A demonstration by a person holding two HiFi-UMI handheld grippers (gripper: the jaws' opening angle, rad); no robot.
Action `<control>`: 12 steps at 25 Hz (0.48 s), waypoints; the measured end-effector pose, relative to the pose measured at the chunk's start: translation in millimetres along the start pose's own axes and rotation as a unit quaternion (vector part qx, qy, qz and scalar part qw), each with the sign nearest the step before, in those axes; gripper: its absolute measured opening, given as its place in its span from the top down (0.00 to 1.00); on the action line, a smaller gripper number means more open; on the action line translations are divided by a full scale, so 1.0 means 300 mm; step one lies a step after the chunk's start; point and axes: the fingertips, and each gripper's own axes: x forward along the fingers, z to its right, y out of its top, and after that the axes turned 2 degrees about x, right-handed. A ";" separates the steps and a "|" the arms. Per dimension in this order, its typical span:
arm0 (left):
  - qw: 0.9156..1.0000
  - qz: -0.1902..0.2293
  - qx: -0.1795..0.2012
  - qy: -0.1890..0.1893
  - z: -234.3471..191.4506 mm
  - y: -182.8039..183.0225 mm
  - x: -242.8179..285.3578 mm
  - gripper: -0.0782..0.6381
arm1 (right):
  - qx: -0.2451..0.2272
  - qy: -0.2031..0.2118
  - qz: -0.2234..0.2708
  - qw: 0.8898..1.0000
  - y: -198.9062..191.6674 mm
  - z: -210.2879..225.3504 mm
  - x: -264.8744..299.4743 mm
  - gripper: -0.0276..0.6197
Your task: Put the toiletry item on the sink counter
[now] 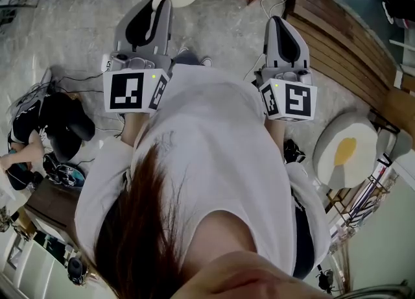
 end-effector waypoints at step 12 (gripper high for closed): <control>1.000 -0.006 -0.008 -0.001 -0.054 -0.008 0.038 0.82 | 0.012 0.017 0.009 1.000 0.021 -0.020 0.069 0.94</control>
